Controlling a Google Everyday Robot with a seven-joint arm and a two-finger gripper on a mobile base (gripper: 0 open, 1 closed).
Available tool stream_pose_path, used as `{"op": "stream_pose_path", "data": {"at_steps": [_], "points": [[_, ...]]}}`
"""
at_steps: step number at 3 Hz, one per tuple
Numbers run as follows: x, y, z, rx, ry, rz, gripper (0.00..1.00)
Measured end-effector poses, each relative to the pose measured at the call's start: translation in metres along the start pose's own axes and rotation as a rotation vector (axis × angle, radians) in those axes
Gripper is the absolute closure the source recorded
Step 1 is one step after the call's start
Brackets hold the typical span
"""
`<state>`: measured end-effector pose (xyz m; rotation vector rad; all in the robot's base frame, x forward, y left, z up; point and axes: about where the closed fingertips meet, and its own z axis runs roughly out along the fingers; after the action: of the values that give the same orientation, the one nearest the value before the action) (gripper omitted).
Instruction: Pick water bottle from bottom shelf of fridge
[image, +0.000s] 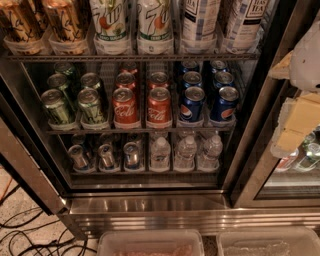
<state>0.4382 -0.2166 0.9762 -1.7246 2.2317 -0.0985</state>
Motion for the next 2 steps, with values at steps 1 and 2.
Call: {"op": "stream_pose_path", "data": {"at_steps": [1, 2], "points": [[0.0000, 0.0000, 0.0000, 0.000, 0.000, 0.000, 0.00], [-0.0066, 0.0040, 0.0024, 0.002, -0.020, 0.017, 0.00]]}}
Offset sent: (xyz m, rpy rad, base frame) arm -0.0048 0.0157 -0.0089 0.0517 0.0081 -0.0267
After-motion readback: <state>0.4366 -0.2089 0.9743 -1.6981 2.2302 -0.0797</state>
